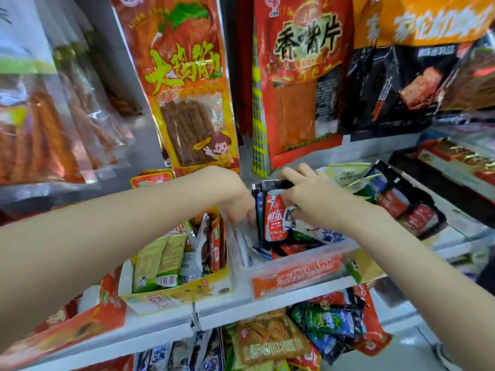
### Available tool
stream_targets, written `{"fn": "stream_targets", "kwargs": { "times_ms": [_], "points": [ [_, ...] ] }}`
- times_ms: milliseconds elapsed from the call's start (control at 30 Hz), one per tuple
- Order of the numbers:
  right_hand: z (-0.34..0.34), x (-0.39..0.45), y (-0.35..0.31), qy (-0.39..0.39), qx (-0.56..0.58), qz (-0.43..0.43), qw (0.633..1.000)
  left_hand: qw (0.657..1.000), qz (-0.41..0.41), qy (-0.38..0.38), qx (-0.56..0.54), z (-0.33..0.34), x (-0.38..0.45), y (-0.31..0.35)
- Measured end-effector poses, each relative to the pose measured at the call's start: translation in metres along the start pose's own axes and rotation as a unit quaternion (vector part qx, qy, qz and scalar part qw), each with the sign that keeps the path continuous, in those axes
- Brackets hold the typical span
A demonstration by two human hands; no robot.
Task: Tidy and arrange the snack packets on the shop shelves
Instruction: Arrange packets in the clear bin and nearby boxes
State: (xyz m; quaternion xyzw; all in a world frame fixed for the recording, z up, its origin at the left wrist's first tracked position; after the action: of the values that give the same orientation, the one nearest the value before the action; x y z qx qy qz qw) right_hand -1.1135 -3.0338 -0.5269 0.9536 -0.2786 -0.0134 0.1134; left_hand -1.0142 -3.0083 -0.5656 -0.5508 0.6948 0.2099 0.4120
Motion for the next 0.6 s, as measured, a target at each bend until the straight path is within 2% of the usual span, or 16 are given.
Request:
{"fn": "stream_targets", "kwargs": {
  "times_ms": [133, 200, 267, 400, 600],
  "points": [
    [0.005, -0.003, 0.004, 0.01, 0.022, 0.015, 1.0, 0.99, -0.022, -0.059, 0.126, 0.019, 0.014, 0.008],
    [0.005, -0.003, 0.004, 0.008, 0.028, 0.013, 1.0, 0.985, -0.047, -0.058, 0.155, 0.027, 0.021, 0.005],
    [0.005, -0.002, 0.004, 0.006, 0.03, 0.011, 0.999, 0.993, -0.052, -0.016, 0.105, 0.026, 0.018, 0.0],
    [0.006, -0.001, 0.004, 0.022, 0.045, 0.0, 0.999, 0.997, -0.007, 0.071, 0.004, 0.016, 0.004, -0.001],
    [0.005, -0.002, 0.005, 0.014, 0.08, -0.006, 0.997, 0.994, -0.014, 0.111, 0.002, 0.012, -0.013, -0.003]
  ]
}}
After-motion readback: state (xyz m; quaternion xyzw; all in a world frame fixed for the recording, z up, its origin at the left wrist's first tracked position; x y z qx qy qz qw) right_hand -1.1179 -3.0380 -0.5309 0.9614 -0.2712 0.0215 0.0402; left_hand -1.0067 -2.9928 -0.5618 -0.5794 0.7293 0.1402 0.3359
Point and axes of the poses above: each hand's wrist, its own x-axis towards the middle knuckle, its own z-axis out of the palm, y = z × x, the point moved 6 cm from there along x, towards the middle knuckle, and after that the axes turned 9 degrees about z, right-handed, at the moved point
